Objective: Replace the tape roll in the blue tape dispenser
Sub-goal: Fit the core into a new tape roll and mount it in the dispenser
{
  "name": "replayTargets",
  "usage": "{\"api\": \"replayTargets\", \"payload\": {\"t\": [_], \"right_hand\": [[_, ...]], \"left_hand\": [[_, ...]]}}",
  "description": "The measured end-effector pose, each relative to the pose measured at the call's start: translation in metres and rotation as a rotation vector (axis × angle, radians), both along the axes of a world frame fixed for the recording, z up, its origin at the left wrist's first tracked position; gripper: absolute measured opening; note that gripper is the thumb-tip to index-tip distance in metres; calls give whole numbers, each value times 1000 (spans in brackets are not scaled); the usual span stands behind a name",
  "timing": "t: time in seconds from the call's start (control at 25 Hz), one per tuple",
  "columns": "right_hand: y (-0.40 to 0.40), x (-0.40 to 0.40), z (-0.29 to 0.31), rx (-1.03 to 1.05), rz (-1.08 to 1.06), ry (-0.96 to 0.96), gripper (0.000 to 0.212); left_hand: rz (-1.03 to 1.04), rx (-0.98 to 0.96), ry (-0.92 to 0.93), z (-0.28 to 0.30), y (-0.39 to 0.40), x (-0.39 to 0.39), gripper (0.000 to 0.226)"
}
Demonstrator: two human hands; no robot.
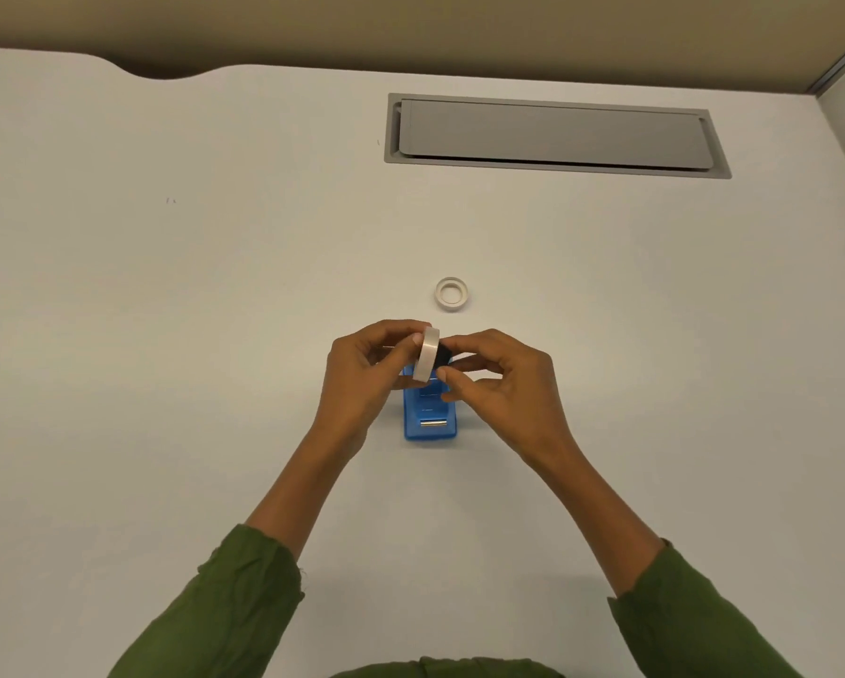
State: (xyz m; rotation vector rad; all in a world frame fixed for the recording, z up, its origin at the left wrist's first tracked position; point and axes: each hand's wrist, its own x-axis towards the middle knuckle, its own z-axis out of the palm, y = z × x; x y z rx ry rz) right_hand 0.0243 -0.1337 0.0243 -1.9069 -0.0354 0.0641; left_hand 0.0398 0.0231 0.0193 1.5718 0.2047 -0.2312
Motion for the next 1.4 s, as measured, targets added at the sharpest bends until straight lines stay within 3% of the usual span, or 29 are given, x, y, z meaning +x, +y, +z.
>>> {"api": "replayTargets", "payload": {"t": [0.12, 0.24, 0.36, 0.52, 0.68, 0.96, 1.16, 1.4], "right_hand": [[-1, 1, 2, -106, -13, -79, 26], [-3, 3, 5, -184, -5, -160, 28], [-4, 3, 4, -262, 41, -193, 29], [-3, 0, 3, -227, 43, -216, 31], [-5, -2, 2, -76, -51, -146, 27], [-10, 1, 3, -112, 16, -221, 24], [-7, -1, -2, 228, -67, 60, 26], [-11, 0, -10, 249, -10, 155, 20]], "left_hand": [[33, 61, -71, 3, -2, -6, 19], [-151, 40, -116, 3, 7, -14, 38], [-297, 140, -117, 3, 14, -18, 57], [-188, 140, -109, 11, 15, -16, 54], [-208, 148, -116, 14, 12, -16, 51], [-192, 90, -79, 9, 7, -18, 53], [-221, 97, -104, 8, 8, -16, 53], [-283, 108, -130, -1, 14, -19, 49]]}}
